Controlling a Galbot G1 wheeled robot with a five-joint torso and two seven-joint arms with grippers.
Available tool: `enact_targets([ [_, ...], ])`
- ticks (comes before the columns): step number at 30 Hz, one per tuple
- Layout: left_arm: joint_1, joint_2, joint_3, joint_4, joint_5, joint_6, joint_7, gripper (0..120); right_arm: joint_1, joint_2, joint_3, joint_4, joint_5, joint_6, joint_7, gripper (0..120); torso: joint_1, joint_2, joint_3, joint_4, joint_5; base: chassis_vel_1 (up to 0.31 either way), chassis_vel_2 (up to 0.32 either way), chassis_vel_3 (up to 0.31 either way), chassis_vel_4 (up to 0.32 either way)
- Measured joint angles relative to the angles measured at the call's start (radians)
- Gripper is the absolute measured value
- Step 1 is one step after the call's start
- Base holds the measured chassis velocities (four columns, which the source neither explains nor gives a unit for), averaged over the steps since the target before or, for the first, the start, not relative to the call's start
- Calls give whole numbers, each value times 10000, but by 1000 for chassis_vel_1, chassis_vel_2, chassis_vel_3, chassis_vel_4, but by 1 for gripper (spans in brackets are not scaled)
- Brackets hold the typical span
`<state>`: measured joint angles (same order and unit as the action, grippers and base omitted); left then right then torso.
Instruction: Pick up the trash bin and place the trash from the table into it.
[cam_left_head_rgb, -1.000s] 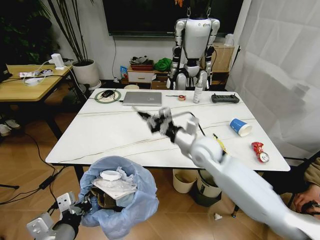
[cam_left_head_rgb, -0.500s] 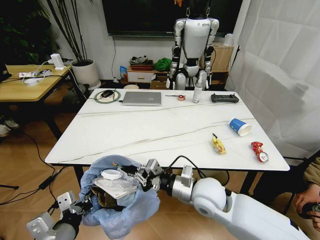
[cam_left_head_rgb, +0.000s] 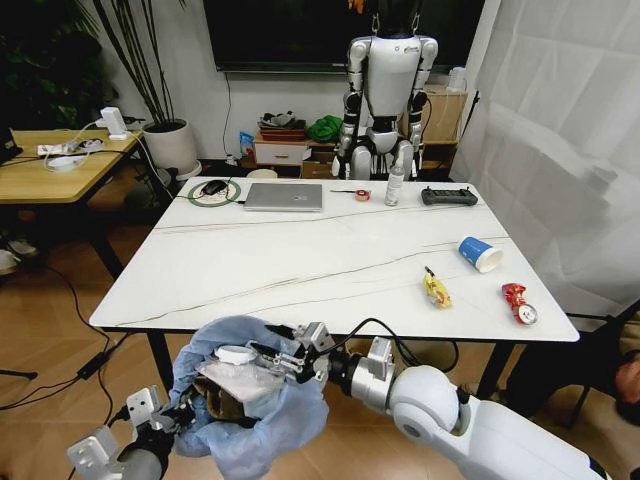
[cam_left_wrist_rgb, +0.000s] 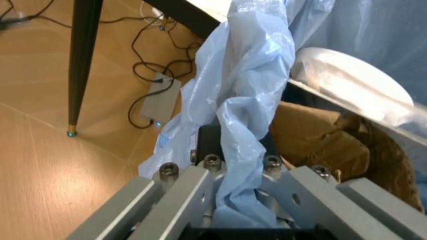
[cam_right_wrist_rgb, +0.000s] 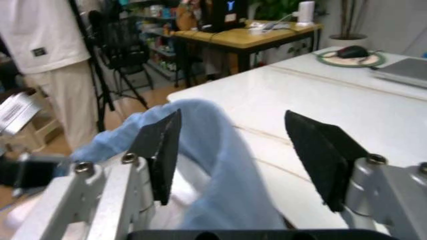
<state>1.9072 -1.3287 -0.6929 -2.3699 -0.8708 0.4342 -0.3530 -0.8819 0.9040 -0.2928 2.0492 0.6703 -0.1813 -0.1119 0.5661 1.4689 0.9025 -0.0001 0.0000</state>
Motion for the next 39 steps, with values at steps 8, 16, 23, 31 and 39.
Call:
enact_targets([
  [8,-134,174,123,115,-32,-6,34,0,-605,-49,1416,-135,1073,826,2075,88,0,0,0,2,1,0,0,0,0],
  [16,-451,389,304,417,-150,-6,80,0,-3831,-417,5327,-558,811,1866,1022,100,0,0,0,-5,3,0,0,0,0],
  [23,-872,516,583,786,-278,-6,109,0,-6588,219,8411,-910,-144,3062,-730,100,0,0,0,-2,5,0,0,0,0],
  [31,-992,590,1112,947,-295,-4,123,0,-7894,1625,9726,-894,-331,3320,-1620,100,0,0,-1,0,0,0,0,0,0],
  [39,-611,678,1438,980,-111,-107,199,0,-8044,2540,9946,-1050,-339,3327,-1910,100,0,1,-1,1,-1,0,0,0,0],
])
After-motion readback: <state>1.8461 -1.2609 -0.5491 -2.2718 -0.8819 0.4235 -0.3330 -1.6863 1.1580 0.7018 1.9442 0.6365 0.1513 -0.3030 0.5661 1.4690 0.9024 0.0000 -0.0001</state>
